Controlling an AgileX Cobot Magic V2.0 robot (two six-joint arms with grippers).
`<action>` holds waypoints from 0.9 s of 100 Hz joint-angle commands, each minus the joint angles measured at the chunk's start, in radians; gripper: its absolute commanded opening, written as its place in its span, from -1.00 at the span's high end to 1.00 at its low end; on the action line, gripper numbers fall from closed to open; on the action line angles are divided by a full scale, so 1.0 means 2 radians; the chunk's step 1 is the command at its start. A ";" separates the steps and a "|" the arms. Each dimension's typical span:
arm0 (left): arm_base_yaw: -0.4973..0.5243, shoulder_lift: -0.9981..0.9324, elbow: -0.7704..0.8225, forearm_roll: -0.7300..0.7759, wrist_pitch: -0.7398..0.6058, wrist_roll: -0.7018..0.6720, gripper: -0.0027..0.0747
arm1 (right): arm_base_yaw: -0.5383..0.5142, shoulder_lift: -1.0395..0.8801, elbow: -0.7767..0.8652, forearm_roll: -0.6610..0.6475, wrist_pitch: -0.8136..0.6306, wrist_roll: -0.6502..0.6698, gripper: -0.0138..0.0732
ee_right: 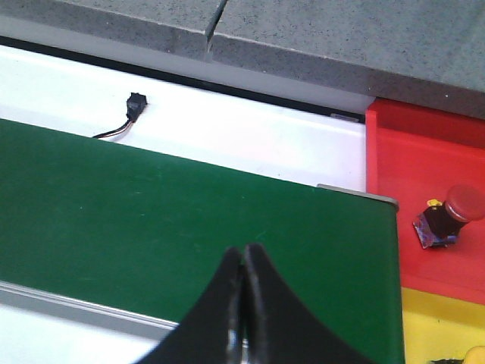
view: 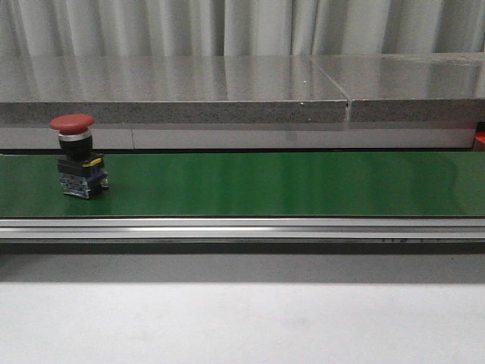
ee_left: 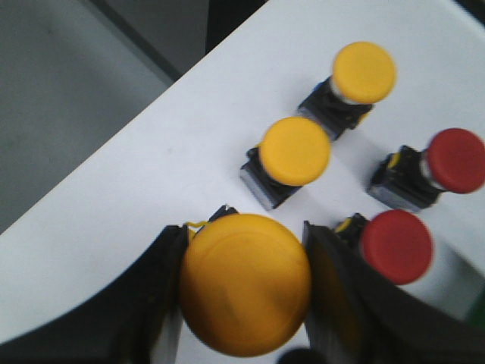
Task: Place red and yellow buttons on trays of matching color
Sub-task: 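Move the left gripper to a yellow push button and grasp it, then lower the yellow button onto the green belt and open the left gripper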
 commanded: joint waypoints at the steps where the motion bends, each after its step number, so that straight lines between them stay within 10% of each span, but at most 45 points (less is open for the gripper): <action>1: -0.022 -0.046 -0.011 -0.002 -0.012 -0.002 0.98 | 0.000 -0.003 -0.013 0.003 -0.030 -0.004 0.84; 50: -0.192 -0.075 -0.012 -0.002 0.019 0.025 0.98 | 0.000 -0.003 -0.013 0.003 -0.030 -0.004 0.84; 90: -0.200 -0.005 -0.012 -0.003 0.043 0.039 0.96 | 0.000 -0.003 -0.013 0.003 -0.030 -0.004 0.84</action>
